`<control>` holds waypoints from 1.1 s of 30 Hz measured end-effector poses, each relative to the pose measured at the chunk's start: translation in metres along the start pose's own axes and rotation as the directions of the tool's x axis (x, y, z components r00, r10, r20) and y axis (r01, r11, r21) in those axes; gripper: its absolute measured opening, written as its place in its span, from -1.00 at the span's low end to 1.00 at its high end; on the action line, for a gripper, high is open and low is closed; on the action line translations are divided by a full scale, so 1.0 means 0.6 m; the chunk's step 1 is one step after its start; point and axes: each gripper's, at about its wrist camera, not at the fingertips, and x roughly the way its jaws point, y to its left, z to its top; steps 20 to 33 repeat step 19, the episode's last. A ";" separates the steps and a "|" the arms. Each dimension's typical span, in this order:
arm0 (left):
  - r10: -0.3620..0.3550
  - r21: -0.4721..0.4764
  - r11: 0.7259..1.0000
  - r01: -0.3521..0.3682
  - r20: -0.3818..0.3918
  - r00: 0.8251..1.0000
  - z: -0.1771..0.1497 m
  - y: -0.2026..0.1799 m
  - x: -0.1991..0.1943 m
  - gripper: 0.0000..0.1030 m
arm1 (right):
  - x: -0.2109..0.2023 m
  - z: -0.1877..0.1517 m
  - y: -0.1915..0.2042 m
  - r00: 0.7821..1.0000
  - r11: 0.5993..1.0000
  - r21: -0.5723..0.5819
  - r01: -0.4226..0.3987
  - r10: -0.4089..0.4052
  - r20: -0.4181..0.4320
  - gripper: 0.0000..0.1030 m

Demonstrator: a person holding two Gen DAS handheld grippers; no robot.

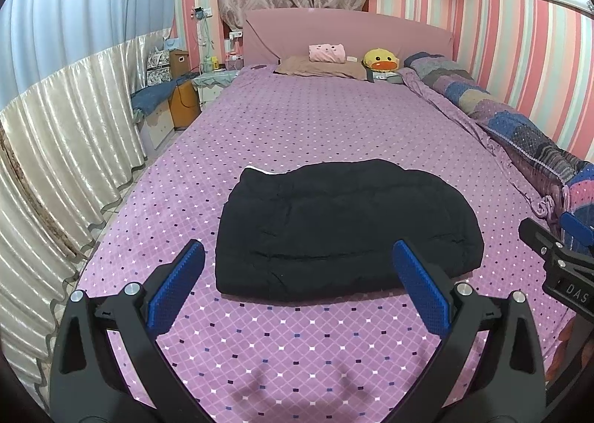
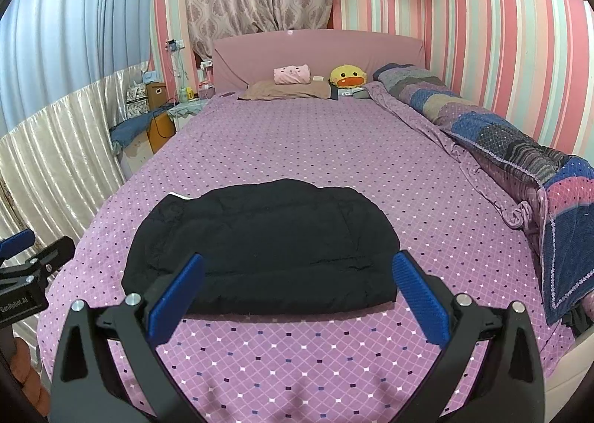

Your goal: Fold large clothes

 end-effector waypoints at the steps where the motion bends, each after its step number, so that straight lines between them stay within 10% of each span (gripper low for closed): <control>1: 0.000 -0.001 1.000 0.000 -0.001 1.000 0.000 0.000 0.000 0.94 | 0.000 0.001 0.000 1.000 1.000 -0.001 -0.001 0.001 0.001 0.96; 33: -0.001 0.021 1.000 0.001 0.013 1.000 0.006 -0.017 -0.013 0.94 | -0.004 0.004 0.004 1.000 1.000 -0.007 0.008 -0.008 0.007 0.96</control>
